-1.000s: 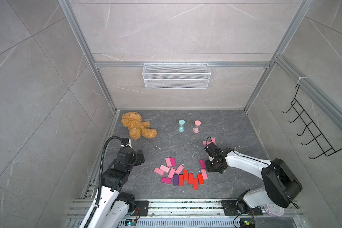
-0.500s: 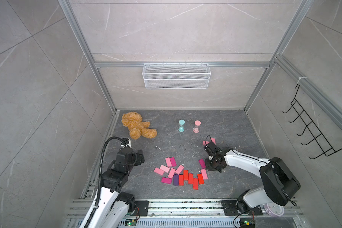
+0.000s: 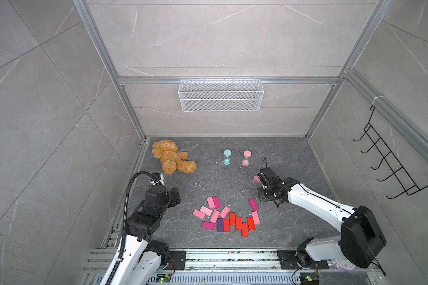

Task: Assemble the letter t with building blocks
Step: Pick up the building block from the center of the board, then assemble the building block at the center of the board.

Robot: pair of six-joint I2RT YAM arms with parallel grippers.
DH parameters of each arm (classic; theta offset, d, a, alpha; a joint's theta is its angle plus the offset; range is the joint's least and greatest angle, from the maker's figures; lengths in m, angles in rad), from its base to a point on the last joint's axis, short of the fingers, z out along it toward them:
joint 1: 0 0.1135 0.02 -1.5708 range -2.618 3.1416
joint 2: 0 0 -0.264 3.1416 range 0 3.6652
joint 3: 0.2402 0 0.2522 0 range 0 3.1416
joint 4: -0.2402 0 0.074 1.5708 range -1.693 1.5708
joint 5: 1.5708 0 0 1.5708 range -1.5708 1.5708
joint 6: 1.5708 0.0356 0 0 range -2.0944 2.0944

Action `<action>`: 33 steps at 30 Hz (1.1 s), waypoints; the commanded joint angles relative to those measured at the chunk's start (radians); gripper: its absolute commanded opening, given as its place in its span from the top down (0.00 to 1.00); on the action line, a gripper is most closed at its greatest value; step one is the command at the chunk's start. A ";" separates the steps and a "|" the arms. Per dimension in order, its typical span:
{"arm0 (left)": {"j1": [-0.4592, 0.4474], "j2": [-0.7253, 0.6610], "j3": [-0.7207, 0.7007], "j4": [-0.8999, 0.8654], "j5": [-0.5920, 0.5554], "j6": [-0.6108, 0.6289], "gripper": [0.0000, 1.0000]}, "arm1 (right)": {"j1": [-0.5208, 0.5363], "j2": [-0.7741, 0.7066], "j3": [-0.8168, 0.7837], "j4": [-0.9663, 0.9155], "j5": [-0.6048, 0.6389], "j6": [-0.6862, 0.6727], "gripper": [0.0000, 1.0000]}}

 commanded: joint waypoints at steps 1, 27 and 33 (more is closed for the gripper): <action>-0.002 -0.013 0.014 0.032 0.000 0.025 0.15 | -0.006 -0.045 0.026 0.023 0.092 -0.116 1.00; -0.002 -0.036 0.005 0.046 0.017 0.032 0.15 | -0.376 0.174 0.236 -0.074 -0.248 -1.195 1.00; -0.003 -0.033 0.005 0.052 0.021 0.042 0.15 | -0.429 0.296 0.372 -0.160 -0.219 -1.292 1.00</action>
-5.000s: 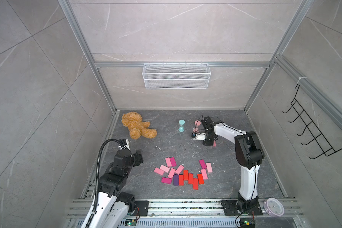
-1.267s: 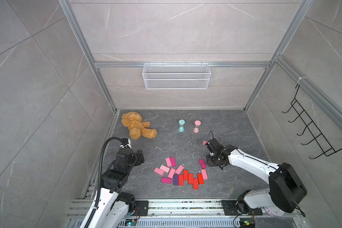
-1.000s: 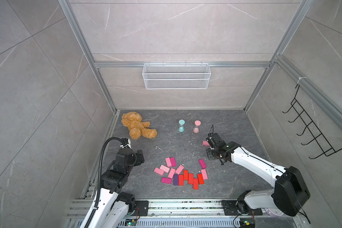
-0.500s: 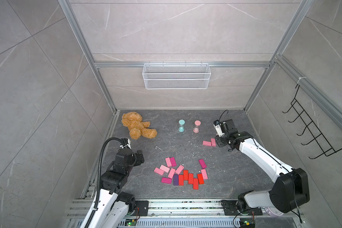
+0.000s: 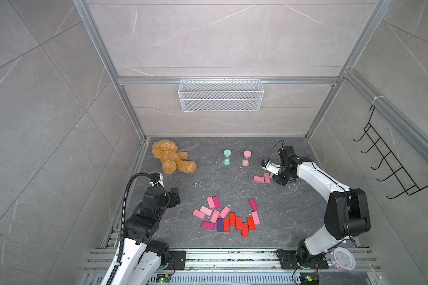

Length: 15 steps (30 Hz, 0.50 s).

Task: Assemble the letter t with building blocks
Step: Assemble the building block at the center of the board.

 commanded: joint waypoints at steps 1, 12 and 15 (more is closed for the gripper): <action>-0.003 -0.004 0.005 0.047 0.013 0.030 0.15 | -0.015 0.050 0.068 -0.075 0.017 -0.108 1.00; -0.002 -0.048 -0.011 0.065 0.019 0.027 0.15 | -0.032 0.173 0.015 0.058 0.114 -0.204 1.00; -0.003 -0.047 -0.010 0.068 0.026 0.028 0.15 | -0.033 0.231 0.043 0.036 0.110 -0.192 1.00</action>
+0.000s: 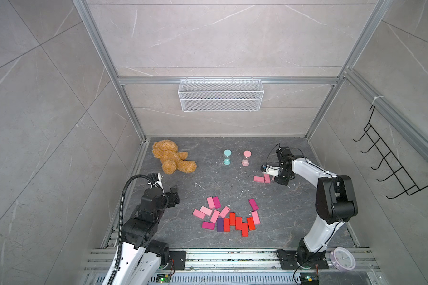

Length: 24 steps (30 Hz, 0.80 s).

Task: Assemble the letter t with building blocks
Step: Assemble the building block at the center of the board.

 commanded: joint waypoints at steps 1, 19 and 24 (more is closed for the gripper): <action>-0.002 -0.004 0.001 0.033 0.023 0.021 0.15 | 0.001 0.060 0.026 -0.011 0.002 -0.011 1.00; -0.002 -0.016 -0.001 0.032 0.009 0.025 0.15 | 0.001 0.106 0.033 -0.042 -0.017 0.015 0.74; -0.002 -0.018 0.001 0.032 0.010 0.025 0.16 | 0.004 0.110 0.029 -0.041 -0.021 0.017 0.66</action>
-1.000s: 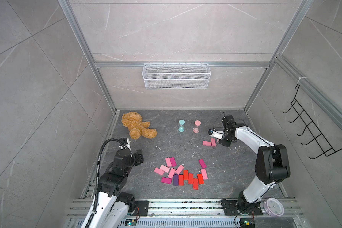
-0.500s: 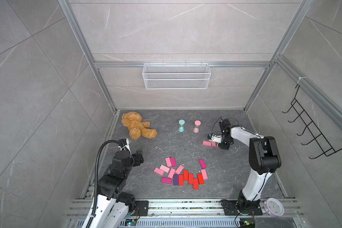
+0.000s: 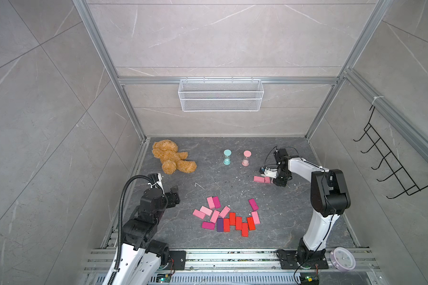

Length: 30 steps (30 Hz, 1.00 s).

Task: Assemble the letter t with building blocks
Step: Assemble the building block at the center of the board.

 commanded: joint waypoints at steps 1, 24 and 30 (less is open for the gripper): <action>-0.003 -0.006 0.001 0.027 -0.004 0.025 0.15 | 0.008 0.027 -0.001 -0.032 -0.020 0.016 0.65; -0.002 -0.021 0.001 0.028 0.003 0.029 0.15 | 0.022 0.078 0.037 -0.073 -0.060 -0.027 0.74; -0.003 -0.022 0.000 0.028 0.004 0.030 0.15 | 0.035 0.073 0.022 -0.046 -0.046 -0.044 0.74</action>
